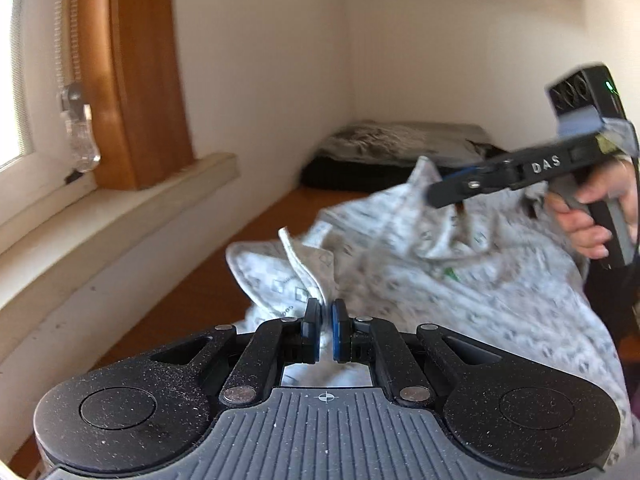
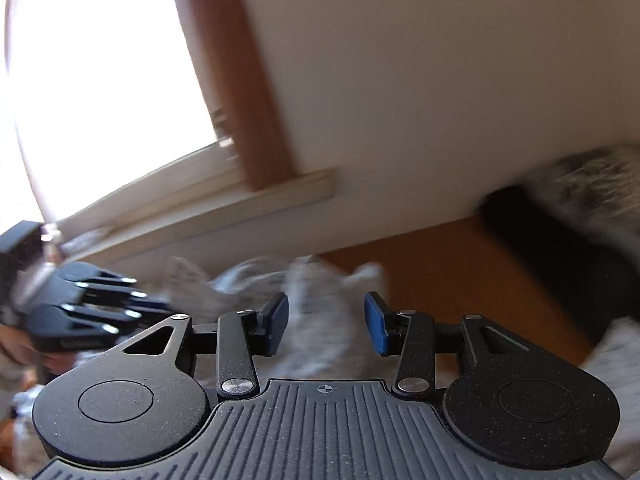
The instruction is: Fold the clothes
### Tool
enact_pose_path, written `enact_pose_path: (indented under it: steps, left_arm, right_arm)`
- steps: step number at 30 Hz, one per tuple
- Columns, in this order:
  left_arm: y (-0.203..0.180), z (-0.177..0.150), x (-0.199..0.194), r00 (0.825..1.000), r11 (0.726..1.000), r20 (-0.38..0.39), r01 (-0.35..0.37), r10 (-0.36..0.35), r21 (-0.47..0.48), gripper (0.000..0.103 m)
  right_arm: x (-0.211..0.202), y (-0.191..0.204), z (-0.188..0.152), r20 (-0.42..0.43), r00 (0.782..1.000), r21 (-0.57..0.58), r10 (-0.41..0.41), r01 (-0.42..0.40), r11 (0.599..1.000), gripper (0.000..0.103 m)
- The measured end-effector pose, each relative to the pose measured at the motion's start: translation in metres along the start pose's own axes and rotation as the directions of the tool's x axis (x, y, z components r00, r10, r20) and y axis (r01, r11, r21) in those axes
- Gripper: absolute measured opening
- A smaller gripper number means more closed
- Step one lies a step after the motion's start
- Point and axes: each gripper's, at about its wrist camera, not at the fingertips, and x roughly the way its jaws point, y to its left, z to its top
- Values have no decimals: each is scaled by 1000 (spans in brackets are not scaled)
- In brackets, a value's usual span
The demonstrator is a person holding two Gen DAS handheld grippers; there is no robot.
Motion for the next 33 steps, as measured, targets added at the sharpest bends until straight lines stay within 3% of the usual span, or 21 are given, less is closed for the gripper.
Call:
enact_pose_path:
  steps: [3, 5, 9, 15, 19, 22, 24, 26, 27, 28, 31, 33]
  left_arm:
    - [-5, -3, 5, 997, 1000, -72, 2, 0, 26, 9]
    - [4, -1, 0, 998, 1000, -62, 9, -10, -18, 9]
    - [27, 7, -19, 1000, 994, -7, 10, -11, -105, 36]
    - [63, 9, -27, 998, 980, 17, -61, 66, -188, 36]
    - [83, 8, -13, 994, 962, 3, -104, 108, -252, 36]
    - [99, 7, 7, 998, 933, -24, -65, 61, -354, 36]
    - [109, 6, 17, 1000, 898, -18, -13, 6, -440, 36]
    - [116, 6, 25, 999, 859, -7, 37, -47, -511, 40]
    - [116, 6, 29, 998, 849, -6, 54, -68, -526, 41]
    - [115, 6, 33, 997, 843, -9, 64, -81, -534, 41]
    - [105, 7, 42, 997, 875, -48, 34, -65, -483, 41]
    - [102, 6, 44, 995, 873, -40, 59, -89, -483, 41]
  right_arm:
    - [17, 23, -12, -86, 996, -77, 36, -43, 996, 40]
    - [21, 31, -19, -140, 989, -117, 44, -61, 991, 40]
    - [22, 41, -29, -205, 978, -183, 30, -69, 981, 41]
    - [-10, 34, -17, -109, 992, -191, 64, -84, 978, 41]
    - [-22, 25, 2, -28, 1000, -146, -12, 8, 989, 41]
    - [-7, 14, 8, -29, 996, -78, -81, 79, 994, 41]
    - [9, 8, 8, -50, 995, -21, -92, 91, 996, 44]
    - [24, 5, 5, -76, 992, 4, -98, 99, 995, 58]
    - [32, 4, 3, -89, 991, 15, -102, 103, 995, 58]
    - [39, 6, 0, -105, 987, -8, -119, 119, 993, 58]
    - [58, 9, -7, -159, 978, -39, -132, 127, 991, 57]
    - [56, 17, -8, -139, 984, -80, -112, 101, 992, 43]
